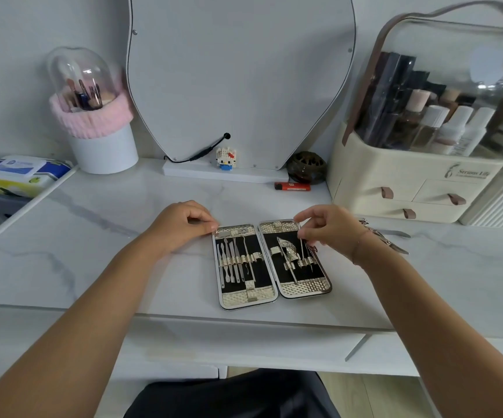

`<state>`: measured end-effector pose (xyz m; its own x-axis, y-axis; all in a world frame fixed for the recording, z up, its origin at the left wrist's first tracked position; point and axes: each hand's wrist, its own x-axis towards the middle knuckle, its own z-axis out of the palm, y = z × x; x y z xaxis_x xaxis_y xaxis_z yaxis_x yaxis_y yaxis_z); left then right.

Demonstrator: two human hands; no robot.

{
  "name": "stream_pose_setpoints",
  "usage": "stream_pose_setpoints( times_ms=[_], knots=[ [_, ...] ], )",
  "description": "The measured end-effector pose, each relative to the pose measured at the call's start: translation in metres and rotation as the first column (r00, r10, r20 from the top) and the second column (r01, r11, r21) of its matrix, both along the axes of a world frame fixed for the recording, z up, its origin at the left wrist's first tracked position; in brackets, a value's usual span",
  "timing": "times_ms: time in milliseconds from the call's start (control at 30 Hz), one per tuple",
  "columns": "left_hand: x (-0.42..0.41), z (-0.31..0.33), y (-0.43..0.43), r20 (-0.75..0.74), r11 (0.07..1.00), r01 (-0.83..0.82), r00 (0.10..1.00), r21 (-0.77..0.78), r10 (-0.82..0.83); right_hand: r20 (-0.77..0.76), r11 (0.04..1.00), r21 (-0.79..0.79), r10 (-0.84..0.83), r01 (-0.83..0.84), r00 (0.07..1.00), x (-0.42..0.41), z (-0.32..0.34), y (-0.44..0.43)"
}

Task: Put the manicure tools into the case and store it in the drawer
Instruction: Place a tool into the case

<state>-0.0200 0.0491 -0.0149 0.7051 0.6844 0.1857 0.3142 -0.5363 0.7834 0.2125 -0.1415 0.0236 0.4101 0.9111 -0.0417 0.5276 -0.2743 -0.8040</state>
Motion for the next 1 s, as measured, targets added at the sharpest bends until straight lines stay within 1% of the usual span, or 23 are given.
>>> stream_pose_setpoints(
  times_ms=[600,767,900,1000],
  knots=[
    [0.0004,0.0008,-0.0015,0.019,1.0,0.007,1.0,-0.016,-0.006,0.044,0.999,0.048,0.008,-0.01,0.999,0.0088,-0.0024,0.0063],
    [-0.0002,-0.0007,0.0003,0.024,1.0,0.007,1.0,-0.015,-0.006,0.05,0.996,-0.01,0.089,-0.089,0.995,0.0098,-0.0018,0.0059],
    [0.0,0.0002,-0.0003,0.014,1.0,0.013,1.0,-0.004,-0.013,0.126,0.989,-0.047,0.143,-0.138,0.982,0.009,-0.0021,0.0057],
    [-0.0006,-0.0001,0.0,0.022,1.0,0.016,1.0,-0.001,-0.016,0.144,0.988,-0.081,0.145,-0.134,0.979,0.0087,-0.0032,0.0011]
  ],
)
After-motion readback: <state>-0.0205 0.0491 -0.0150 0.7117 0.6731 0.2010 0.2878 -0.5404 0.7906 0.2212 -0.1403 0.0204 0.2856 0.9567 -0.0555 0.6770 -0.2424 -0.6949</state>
